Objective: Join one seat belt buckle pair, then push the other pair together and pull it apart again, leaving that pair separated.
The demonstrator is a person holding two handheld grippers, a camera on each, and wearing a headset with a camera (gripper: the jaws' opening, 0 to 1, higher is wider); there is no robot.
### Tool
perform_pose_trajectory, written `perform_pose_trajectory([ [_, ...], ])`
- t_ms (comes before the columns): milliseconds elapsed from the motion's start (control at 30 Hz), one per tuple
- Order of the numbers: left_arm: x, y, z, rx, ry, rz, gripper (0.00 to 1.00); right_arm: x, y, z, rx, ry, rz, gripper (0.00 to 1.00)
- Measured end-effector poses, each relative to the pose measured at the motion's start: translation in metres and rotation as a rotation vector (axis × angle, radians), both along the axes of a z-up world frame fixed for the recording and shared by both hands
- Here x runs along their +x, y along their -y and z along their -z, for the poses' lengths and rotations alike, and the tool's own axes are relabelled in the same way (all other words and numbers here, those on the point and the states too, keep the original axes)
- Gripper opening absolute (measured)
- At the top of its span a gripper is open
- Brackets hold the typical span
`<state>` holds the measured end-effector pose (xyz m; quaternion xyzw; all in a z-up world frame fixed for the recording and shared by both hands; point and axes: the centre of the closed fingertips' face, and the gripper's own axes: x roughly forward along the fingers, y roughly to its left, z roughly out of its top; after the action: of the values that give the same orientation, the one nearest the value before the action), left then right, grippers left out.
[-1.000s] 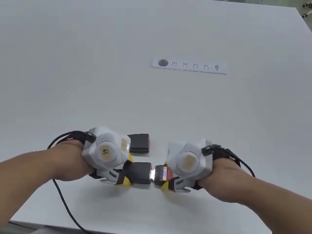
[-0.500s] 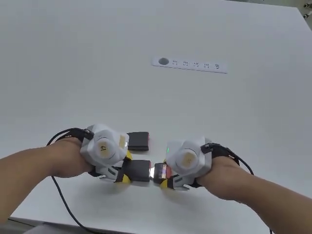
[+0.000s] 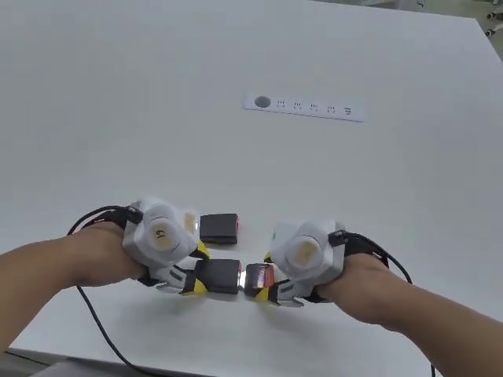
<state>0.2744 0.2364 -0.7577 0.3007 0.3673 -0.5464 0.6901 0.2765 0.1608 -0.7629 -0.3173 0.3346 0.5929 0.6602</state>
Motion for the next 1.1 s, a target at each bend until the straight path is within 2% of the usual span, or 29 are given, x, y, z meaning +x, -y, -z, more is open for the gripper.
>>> perform_pose_trajectory([
  [200,0.004,0.007,-0.027,-0.011,0.016,0.002,0.35,-0.002,0.004,-0.016,0.012,0.007,-0.015,0.32],
  [300,0.007,0.01,-0.031,-0.015,0.028,0.013,0.35,0.004,0.005,-0.017,0.02,0.015,-0.009,0.32],
  [367,0.011,0.012,-0.034,-0.015,0.035,0.013,0.35,0.002,0.008,-0.028,0.02,0.022,-0.015,0.32],
  [467,0.017,0.015,-0.042,-0.018,0.049,0.011,0.35,0.009,0.014,-0.03,0.017,0.036,-0.014,0.32],
  [700,0.038,0.01,-0.038,-0.017,0.064,-0.018,0.35,0.027,0.035,-0.033,0.001,0.056,0.011,0.31],
  [833,0.05,0.007,-0.037,-0.008,0.07,-0.022,0.35,0.043,0.05,-0.025,-0.012,0.065,0.026,0.31],
  [1000,0.066,0.004,-0.033,0.001,0.075,-0.032,0.36,0.055,0.074,-0.024,-0.047,0.08,0.041,0.31],
  [1100,0.067,0.007,-0.031,0.006,0.069,-0.032,0.36,0.064,0.092,-0.018,-0.065,0.082,0.055,0.31],
])
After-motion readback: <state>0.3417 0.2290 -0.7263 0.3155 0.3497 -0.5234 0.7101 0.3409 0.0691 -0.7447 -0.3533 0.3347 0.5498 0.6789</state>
